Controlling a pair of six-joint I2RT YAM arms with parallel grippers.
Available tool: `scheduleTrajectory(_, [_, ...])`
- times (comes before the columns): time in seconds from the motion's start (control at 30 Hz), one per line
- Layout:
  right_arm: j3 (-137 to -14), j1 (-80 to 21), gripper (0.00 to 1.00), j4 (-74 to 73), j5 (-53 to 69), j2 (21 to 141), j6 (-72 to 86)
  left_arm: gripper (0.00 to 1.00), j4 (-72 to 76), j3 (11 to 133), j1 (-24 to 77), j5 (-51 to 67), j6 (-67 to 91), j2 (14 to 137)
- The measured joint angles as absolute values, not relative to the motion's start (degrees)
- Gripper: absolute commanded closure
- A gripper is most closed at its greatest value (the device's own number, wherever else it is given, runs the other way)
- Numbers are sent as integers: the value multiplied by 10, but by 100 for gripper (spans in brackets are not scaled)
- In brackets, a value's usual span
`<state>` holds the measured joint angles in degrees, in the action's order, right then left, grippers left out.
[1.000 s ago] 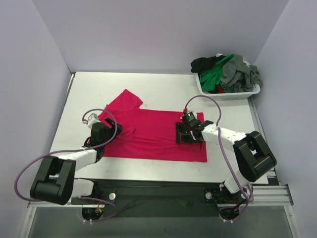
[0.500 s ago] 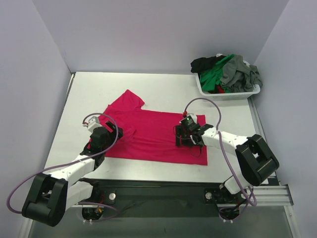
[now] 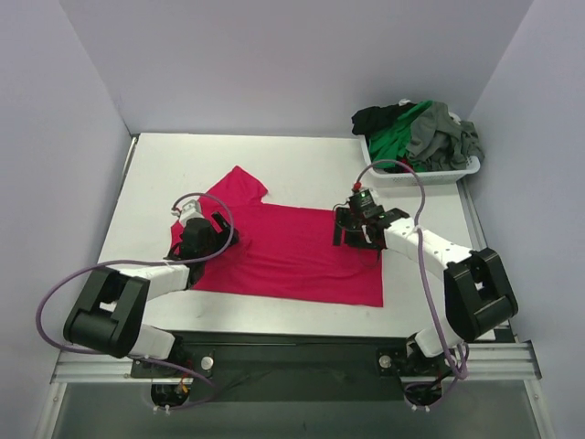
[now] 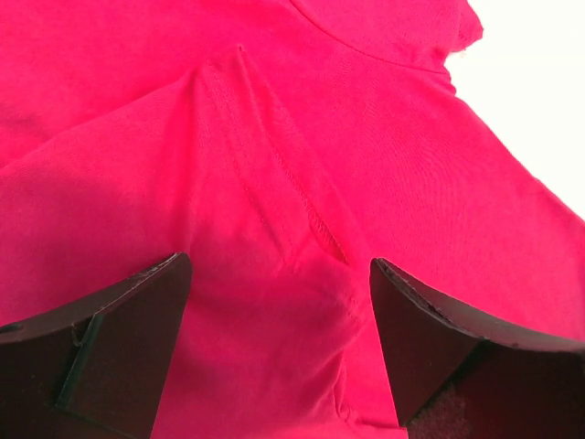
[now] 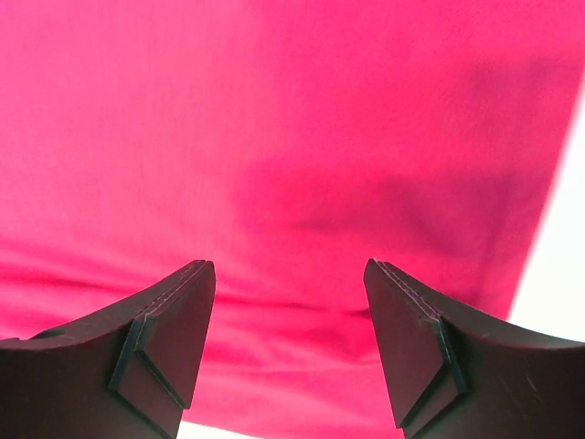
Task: Fold and stack the t-shirts
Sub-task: Grap the side of the flattened tshirt furthest away from the robot with both arms
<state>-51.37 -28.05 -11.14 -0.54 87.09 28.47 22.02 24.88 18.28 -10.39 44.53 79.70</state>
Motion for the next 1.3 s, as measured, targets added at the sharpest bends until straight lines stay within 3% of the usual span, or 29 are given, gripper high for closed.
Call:
scheduleTrajectory(0.43, [-628, -156, 35, -122, 10, 961, 261, 9, 246, 227, 177, -113, 446, 798])
scheduleTrajectory(0.9, [-706, -102, 37, -124, 14, 1079, 243, 9, 279, 192, 178, -120, 447, 778])
scheduleTrajectory(1.3, [-725, -93, 56, -122, 8, 1099, 235, 9, 223, 209, 179, -119, 411, 751])
